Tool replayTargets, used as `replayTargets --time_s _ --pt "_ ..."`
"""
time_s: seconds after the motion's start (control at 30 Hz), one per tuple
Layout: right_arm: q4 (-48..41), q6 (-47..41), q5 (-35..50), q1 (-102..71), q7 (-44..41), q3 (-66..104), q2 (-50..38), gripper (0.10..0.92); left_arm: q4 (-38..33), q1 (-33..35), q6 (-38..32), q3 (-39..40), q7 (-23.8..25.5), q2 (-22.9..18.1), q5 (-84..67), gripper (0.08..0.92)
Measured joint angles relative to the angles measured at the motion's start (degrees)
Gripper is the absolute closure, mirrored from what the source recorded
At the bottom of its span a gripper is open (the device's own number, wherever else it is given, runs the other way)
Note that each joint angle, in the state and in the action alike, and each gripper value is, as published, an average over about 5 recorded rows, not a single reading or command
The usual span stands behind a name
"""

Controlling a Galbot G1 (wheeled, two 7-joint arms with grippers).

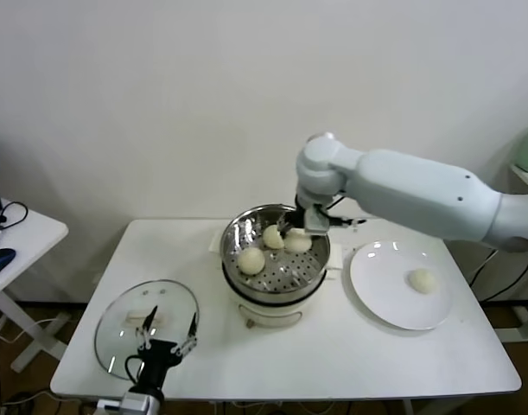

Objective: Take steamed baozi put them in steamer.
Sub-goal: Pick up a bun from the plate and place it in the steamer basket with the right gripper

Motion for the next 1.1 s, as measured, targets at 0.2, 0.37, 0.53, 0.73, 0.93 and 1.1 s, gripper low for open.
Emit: replayTargets --time_s 0.2,0.37,0.53,0.73,0.93,1.1 --pt "-0.75 1.00 -0.82 -2.12 0.11 -1.11 2.83 0.304 0.10 0.24 0.17 0.17 -0.05 0.34 -0.02 0.177" --pt "-1.23 1.77 -1.27 -3.25 0.14 -2.00 3.87 0.304 0.53 0.34 0.15 0.18 -0.06 0.37 -0.09 0.177" --pt "-1.35 2.32 -1.44 -4.14 0.28 -2.52 4.58 0.304 0.71 0.18 0.15 0.25 -0.06 0.43 -0.15 0.177" --pt "-1.56 2.58 -1.18 -4.48 0.55 -2.73 5.04 0.304 0.87 0.01 0.17 0.46 -0.06 0.51 -0.19 0.177" --pt "-1.80 2.79 -0.95 -4.90 0.83 -3.11 5.06 0.301 0.98 -0.04 0.17 0.57 -0.07 0.51 -0.19 0.177" --pt "-2.33 2.92 -0.64 -5.06 1.14 -3.31 5.11 0.283 1.01 -0.09 0.17 0.56 -0.08 0.49 -0.19 0.177"
